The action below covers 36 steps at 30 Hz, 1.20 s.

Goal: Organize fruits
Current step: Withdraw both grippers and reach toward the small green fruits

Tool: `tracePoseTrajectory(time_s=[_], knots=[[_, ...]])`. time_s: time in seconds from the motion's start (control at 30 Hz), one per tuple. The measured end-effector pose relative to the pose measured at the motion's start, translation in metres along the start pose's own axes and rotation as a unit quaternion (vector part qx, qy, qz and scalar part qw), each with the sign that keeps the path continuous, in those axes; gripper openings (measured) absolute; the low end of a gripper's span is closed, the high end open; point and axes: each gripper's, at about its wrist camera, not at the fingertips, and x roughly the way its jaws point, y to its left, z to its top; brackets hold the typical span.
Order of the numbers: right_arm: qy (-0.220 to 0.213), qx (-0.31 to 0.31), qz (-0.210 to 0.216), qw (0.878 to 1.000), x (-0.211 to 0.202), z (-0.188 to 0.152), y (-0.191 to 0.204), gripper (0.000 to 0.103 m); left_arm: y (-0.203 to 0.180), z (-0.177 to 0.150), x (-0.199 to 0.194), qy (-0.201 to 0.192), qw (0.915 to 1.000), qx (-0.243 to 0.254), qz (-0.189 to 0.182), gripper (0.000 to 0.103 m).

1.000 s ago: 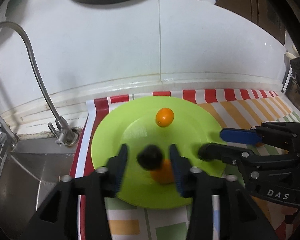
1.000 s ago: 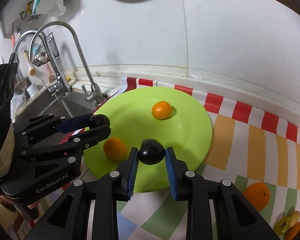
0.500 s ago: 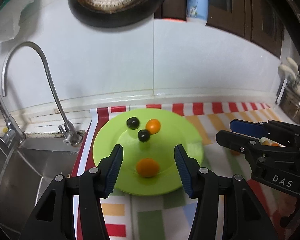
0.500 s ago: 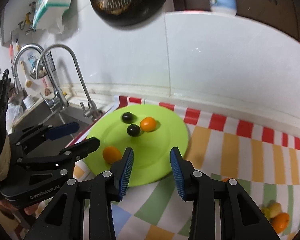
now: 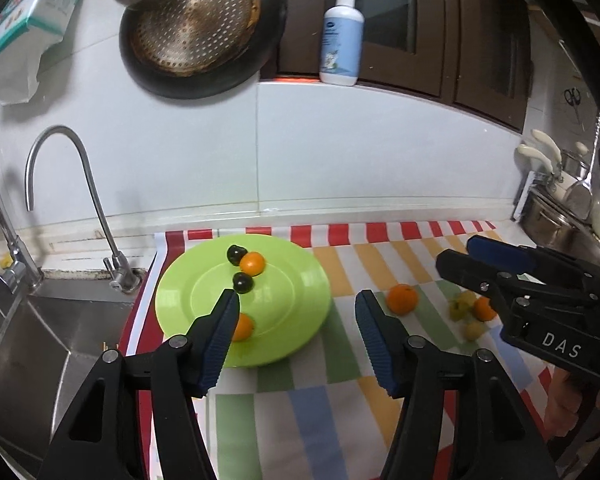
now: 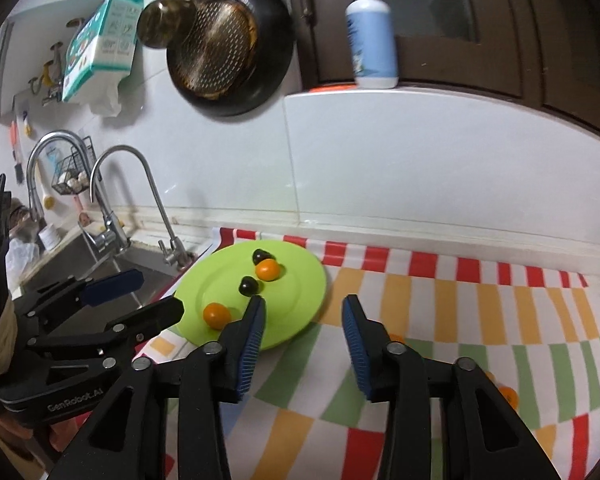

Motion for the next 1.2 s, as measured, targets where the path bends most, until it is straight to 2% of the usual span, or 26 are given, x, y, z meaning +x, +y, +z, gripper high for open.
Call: tracePoseTrajectory(time_s=[0.17, 0.3, 0.67, 0.97, 1.2], knots=[[-0.005, 0.012, -0.024, 1.0, -0.026, -0.012, -0.012, 0.048, -0.021, -0.004, -0.013, -0.006, 0.9999, 0.012, 0.002, 0.067], [-0.005, 0.022, -0.045, 0.999, -0.044, -0.025, -0.025, 0.048, -0.038, -0.008, -0.019, -0.01, 0.9997, 0.022, -0.001, 0.068], [-0.005, 0.064, -0.106, 0.992, -0.09, -0.055, -0.068, 0.048, -0.094, -0.018, -0.024, -0.015, 0.9966, 0.058, -0.057, 0.068], [-0.004, 0.079, -0.156, 0.985, -0.11, -0.073, -0.098, 0.048, -0.134, -0.022, -0.008, -0.011, 0.9875, 0.104, -0.118, 0.068], [0.017, 0.088, -0.172, 0.981, -0.105, -0.087, -0.116, 0.048, -0.16, -0.025, 0.012, -0.006, 0.9779, 0.148, -0.148, 0.067]])
